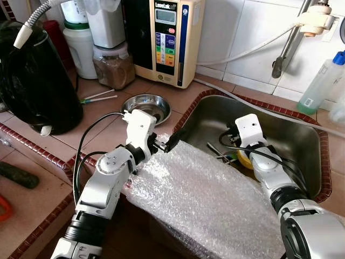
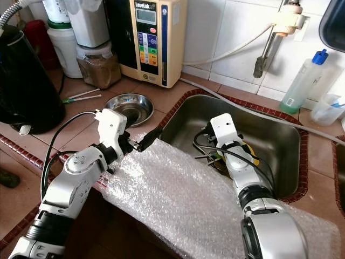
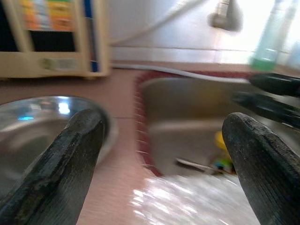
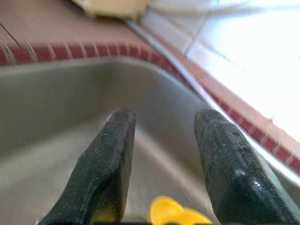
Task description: Kitchen organization
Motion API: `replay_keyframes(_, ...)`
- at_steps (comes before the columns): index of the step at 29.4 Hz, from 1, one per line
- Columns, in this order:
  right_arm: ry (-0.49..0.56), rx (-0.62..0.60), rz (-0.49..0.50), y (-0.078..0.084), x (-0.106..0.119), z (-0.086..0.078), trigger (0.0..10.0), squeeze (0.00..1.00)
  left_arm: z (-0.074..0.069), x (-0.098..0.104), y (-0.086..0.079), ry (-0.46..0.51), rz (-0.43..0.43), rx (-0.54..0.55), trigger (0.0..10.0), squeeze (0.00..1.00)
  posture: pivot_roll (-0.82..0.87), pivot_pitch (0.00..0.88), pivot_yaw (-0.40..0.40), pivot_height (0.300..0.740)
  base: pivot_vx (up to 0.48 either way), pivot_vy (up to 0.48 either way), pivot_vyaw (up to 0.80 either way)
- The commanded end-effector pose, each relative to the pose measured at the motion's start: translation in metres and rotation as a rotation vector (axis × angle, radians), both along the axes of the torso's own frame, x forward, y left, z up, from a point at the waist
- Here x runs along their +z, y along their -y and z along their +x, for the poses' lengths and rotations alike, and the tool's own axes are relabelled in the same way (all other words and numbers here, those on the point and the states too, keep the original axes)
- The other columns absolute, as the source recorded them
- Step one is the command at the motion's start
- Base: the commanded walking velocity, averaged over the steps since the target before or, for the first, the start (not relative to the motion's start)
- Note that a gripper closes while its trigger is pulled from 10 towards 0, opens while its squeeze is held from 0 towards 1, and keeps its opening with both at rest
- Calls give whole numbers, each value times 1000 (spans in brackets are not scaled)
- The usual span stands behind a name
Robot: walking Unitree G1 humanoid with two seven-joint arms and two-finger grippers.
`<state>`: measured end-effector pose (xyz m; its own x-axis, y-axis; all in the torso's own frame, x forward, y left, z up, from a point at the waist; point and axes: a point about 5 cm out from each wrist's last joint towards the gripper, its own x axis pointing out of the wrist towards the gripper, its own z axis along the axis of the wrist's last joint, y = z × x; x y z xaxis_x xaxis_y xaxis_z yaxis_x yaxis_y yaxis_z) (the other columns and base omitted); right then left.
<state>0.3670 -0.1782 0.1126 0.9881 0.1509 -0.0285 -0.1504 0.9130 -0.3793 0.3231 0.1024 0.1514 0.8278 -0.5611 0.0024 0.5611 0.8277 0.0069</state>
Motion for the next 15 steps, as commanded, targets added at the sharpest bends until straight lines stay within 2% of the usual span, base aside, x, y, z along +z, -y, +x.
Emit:
replay_keyframes(1,32,40,-1,-5,3,-1,10000,1000,6,8,-4,42,2,54,10000,1000,87,0,-5,740,0,0,0)
replay_keyframes(2,55,51,-11,-7,4,-2,10000,1000,10,8,-8,51,0,98,10000,1000,87,0,-5,740,0,0,0)
replay_keyframes(3,55,51,-11,-7,4,-2,10000,1000,10,8,-8,51,0,98,10000,1000,87,0,-5,740,0,0,0)
replay_keyframes(4,84,64,-8,-10,7,-3,10000,1000,15,8,-14,53,-2,161,10000,1000,80,0,-3,740,0,0,0)
replay_keyframes(6,84,64,-8,-10,7,-3,10000,1000,15,8,-14,53,-2,161,10000,1000,80,0,-3,740,0,0,0)
replay_keyframes(8,131,103,0,-16,12,-5,10000,1000,23,6,-23,41,10,262,10000,1000,70,0,-1,740,0,0,0)
replay_keyframes(9,131,103,0,-16,12,-5,10000,1000,23,6,-23,41,10,262,10000,1000,70,0,-1,740,0,0,0)
replay_keyframes(15,225,233,-42,-36,23,-15,10000,1000,42,0,-34,-17,-30,448,10000,1000,51,0,2,740,0,0,0)
